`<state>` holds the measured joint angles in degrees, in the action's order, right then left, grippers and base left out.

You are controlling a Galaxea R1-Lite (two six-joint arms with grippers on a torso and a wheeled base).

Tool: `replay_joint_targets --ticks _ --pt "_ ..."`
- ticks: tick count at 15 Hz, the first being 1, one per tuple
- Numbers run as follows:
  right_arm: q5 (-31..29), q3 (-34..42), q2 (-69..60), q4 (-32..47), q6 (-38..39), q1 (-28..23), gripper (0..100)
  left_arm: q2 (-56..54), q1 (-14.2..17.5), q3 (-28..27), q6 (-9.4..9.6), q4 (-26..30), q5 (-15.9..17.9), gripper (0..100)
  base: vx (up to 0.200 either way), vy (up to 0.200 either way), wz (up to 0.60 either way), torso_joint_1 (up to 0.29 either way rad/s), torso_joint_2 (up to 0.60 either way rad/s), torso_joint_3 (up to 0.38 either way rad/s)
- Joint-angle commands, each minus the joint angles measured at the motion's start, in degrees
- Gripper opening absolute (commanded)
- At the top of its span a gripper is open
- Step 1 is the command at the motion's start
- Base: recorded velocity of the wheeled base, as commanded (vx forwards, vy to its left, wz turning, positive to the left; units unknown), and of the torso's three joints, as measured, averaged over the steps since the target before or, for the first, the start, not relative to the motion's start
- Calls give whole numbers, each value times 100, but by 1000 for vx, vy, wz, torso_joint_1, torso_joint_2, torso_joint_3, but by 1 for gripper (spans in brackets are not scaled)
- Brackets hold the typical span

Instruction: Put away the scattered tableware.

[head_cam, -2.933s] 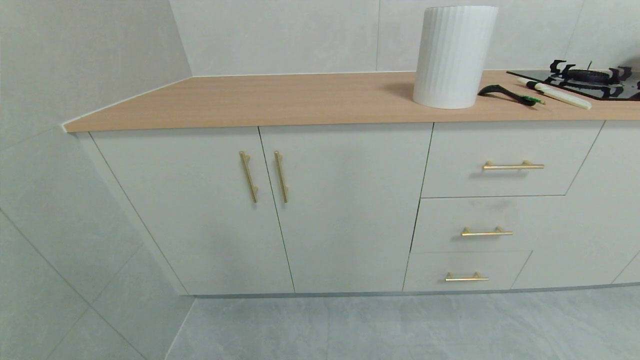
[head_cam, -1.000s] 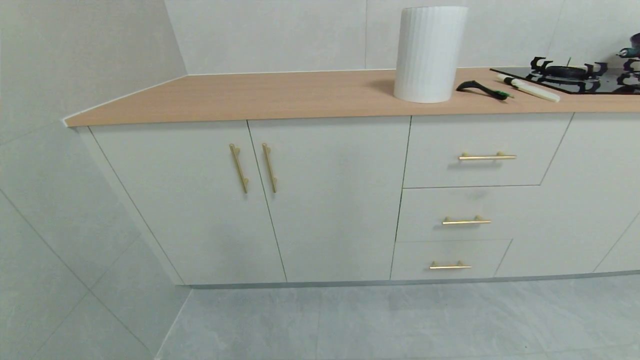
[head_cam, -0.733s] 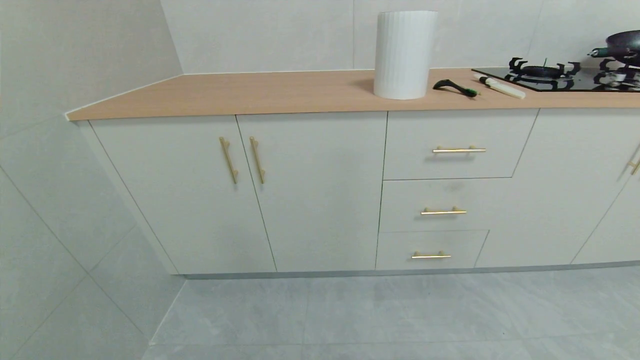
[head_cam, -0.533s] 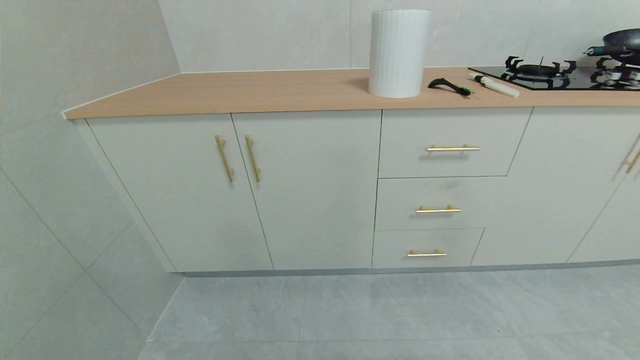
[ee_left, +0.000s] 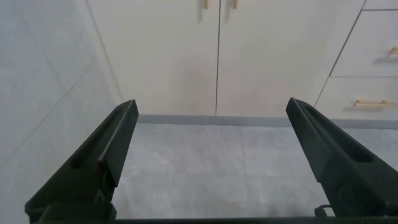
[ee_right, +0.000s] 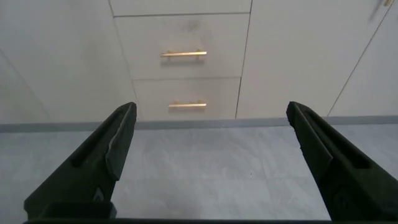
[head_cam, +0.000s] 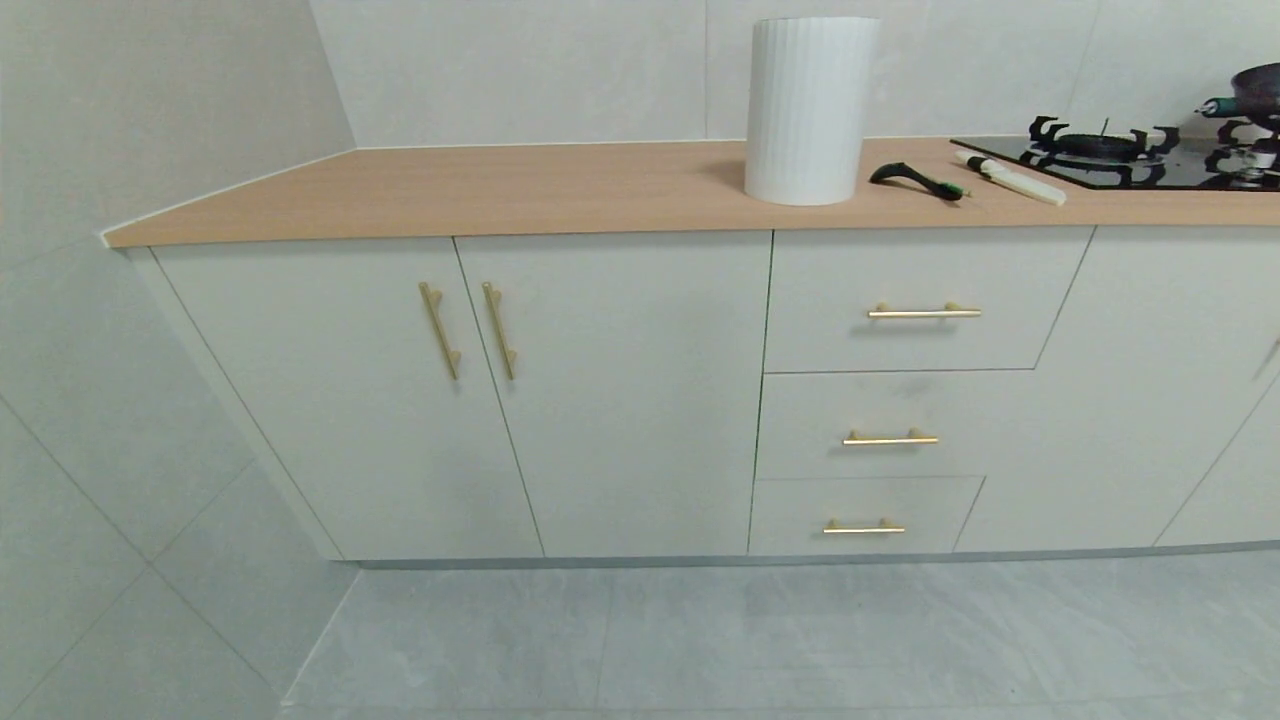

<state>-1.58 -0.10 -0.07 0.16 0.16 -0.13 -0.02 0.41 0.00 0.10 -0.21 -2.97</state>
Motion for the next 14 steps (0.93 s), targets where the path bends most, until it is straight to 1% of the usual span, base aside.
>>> replay_joint_targets --ticks 1,9,14 --pt "0 1 7 2 2 5 100 2 2 0 -1 -6 -1 100 200 0 0 2 7 7" --pt "0 1 7 -7 2 5 100 2 2 0 -1 -6 -1 100 200 0 0 3 4 1" --pt "0 1 7 2 2 -4 100 2 2 0 8 3 -1 100 0 0 0 0 0 0"
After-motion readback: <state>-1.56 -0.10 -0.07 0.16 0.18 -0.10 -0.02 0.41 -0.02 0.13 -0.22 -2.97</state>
